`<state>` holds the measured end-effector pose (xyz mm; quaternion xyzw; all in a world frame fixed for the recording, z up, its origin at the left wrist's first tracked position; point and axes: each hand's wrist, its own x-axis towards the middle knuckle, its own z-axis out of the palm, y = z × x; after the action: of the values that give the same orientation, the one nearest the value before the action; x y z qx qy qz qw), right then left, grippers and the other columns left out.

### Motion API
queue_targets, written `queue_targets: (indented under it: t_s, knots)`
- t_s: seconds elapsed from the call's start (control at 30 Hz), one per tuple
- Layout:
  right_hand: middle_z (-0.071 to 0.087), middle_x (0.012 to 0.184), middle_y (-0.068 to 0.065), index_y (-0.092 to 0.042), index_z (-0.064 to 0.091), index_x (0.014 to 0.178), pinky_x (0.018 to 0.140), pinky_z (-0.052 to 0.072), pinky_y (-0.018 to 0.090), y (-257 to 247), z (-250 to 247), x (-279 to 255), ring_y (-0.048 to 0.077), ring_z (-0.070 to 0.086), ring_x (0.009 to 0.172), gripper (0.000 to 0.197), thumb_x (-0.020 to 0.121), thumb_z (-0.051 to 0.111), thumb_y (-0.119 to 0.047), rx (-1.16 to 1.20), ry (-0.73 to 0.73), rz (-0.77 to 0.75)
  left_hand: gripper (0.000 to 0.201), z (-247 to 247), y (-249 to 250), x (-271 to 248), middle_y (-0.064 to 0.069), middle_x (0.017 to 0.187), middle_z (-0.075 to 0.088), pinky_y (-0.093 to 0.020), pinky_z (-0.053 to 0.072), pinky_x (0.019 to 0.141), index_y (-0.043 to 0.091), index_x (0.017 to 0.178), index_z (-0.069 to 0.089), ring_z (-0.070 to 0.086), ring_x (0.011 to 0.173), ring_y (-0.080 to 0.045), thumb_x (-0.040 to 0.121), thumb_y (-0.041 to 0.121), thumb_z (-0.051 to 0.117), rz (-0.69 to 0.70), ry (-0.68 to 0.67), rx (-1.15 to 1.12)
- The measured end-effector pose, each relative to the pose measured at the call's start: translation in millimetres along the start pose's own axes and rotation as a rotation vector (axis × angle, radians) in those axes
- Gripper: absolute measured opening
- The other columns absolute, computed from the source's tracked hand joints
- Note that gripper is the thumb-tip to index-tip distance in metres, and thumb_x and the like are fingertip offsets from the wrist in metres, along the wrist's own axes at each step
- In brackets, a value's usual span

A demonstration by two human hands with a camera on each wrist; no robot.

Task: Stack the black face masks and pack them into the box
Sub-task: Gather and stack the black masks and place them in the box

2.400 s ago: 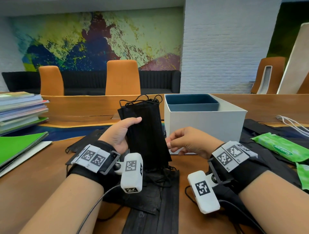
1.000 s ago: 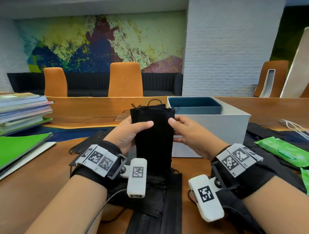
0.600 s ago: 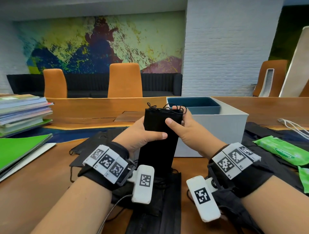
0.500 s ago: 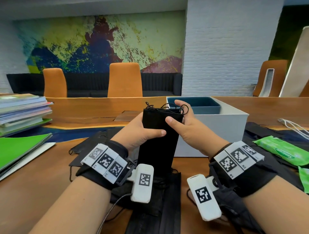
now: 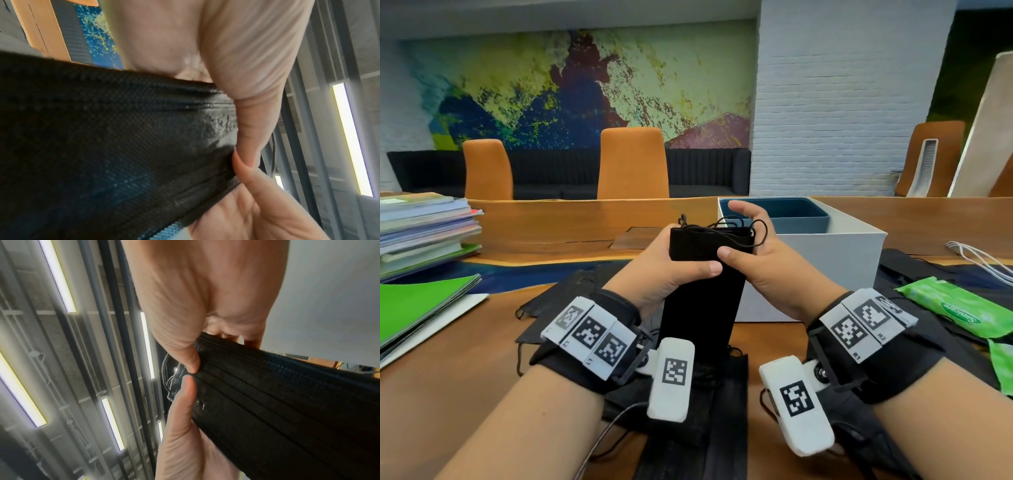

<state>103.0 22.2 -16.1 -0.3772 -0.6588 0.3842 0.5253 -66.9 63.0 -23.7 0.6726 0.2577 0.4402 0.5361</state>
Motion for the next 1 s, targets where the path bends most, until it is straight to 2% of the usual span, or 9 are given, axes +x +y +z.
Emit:
queue_targets:
  t_s: [0.13, 0.3, 0.43, 0.5, 0.57, 0.7, 0.83, 0.93, 1.0]
  knots:
    - [0.059, 0.099, 0.005, -0.022, 0.049, 0.094, 0.097, 0.048, 0.038, -1.6, 2.0, 3.2, 0.02, 0.058, 0.099, 0.023, 0.094, 0.051, 0.001, 0.051, 0.036, 0.026, 0.075, 3.2, 0.8, -0.8, -0.014, 0.116, 0.067, -0.037, 0.054, 0.088, 0.009, 0.127, 0.053, 0.065, 0.108, -0.027, 0.059, 0.022, 0.082, 0.006, -0.019, 0.009]
    - [0.06, 0.086, 0.003, -0.018, 0.05, 0.085, 0.078, 0.051, 0.025, -12.9, -9.2, 3.9, 0.012, 0.059, 0.084, 0.023, 0.092, 0.052, 0.004, 0.082, 0.114, -0.062, 0.065, 4.2, 1.5, -2.3, -0.008, 0.118, 0.067, -0.033, 0.054, 0.086, 0.016, 0.128, 0.053, 0.064, 0.109, -0.022, 0.068, 0.013, 0.077, 0.005, -0.023, -0.029]
    - [0.063, 0.088, 0.001, -0.02, 0.054, 0.086, 0.084, 0.049, 0.03, -16.9, -17.9, 3.8, 0.014, 0.059, 0.09, 0.02, 0.092, 0.055, -0.001, 0.034, 0.09, -0.029, 0.05, 8.0, -1.9, -3.1, 0.0, 0.109, 0.071, -0.029, 0.053, 0.087, 0.022, 0.117, 0.058, 0.066, 0.104, -0.016, 0.072, 0.012, 0.077, -0.105, -0.098, 0.019]
    - [0.062, 0.088, 0.0, -0.019, 0.054, 0.087, 0.084, 0.049, 0.03, -12.3, -14.7, 2.9, 0.014, 0.058, 0.09, 0.02, 0.092, 0.054, 0.001, 0.054, 0.08, -0.034, 0.026, 11.5, -2.8, -4.6, 0.001, 0.098, 0.073, -0.027, 0.054, 0.082, 0.021, 0.106, 0.063, 0.068, 0.095, -0.014, 0.082, 0.013, 0.068, -0.146, -0.073, 0.027]
    - [0.062, 0.091, 0.001, -0.018, 0.052, 0.092, 0.087, 0.05, 0.029, -4.8, -10.9, 3.1, 0.015, 0.059, 0.091, 0.021, 0.091, 0.054, 0.003, 0.121, 0.096, -0.031, 0.015, 14.1, -3.7, -5.5, -0.002, 0.097, 0.071, -0.031, 0.054, 0.083, 0.02, 0.104, 0.063, 0.067, 0.092, -0.016, 0.091, 0.015, 0.057, -0.169, -0.025, 0.034]
    - [0.061, 0.098, 0.006, -0.022, 0.048, 0.113, 0.089, 0.051, 0.032, 0.3, -15.2, 3.6, 0.018, 0.062, 0.094, 0.03, 0.09, 0.06, -0.008, 0.06, 0.081, 0.035, 0.019, 7.7, 3.0, -0.6, -0.007, 0.104, 0.07, -0.034, 0.053, 0.081, 0.013, 0.11, 0.062, 0.066, 0.096, -0.021, 0.098, 0.016, 0.047, -0.096, 0.154, -0.191]
    - [0.064, 0.11, 0.009, -0.019, 0.051, 0.115, 0.087, 0.055, 0.032, -1.7, -11.3, 0.4, 0.018, 0.067, 0.096, 0.032, 0.087, 0.065, -0.012, -0.037, -0.044, 0.14, 0.036, -8.8, 15.2, 8.3, -0.012, 0.12, 0.066, -0.04, 0.053, 0.084, 0.009, 0.128, 0.054, 0.063, 0.109, -0.026, 0.099, 0.029, 0.045, -0.033, 0.358, -0.518]
    - [0.061, 0.111, 0.007, -0.018, 0.051, 0.115, 0.083, 0.058, 0.031, -1.6, -2.4, 0.8, 0.014, 0.065, 0.09, 0.027, 0.091, 0.061, -0.01, -0.032, 0.003, 0.138, 0.049, -11.4, 19.2, 12.9, -0.014, 0.125, 0.063, -0.038, 0.058, 0.074, 0.007, 0.132, 0.05, 0.063, 0.111, -0.028, 0.098, 0.041, 0.043, -0.056, 0.447, -0.609]
    - [0.062, 0.108, 0.004, -0.018, 0.051, 0.117, 0.075, 0.059, 0.029, -3.9, 1.6, 1.5, 0.011, 0.066, 0.084, 0.026, 0.095, 0.054, -0.007, 0.089, 0.072, 0.132, 0.051, -6.5, 23.7, 14.5, -0.014, 0.123, 0.064, -0.04, 0.057, 0.076, 0.007, 0.132, 0.051, 0.063, 0.11, -0.029, 0.099, 0.044, 0.04, -0.043, 0.476, -0.646]
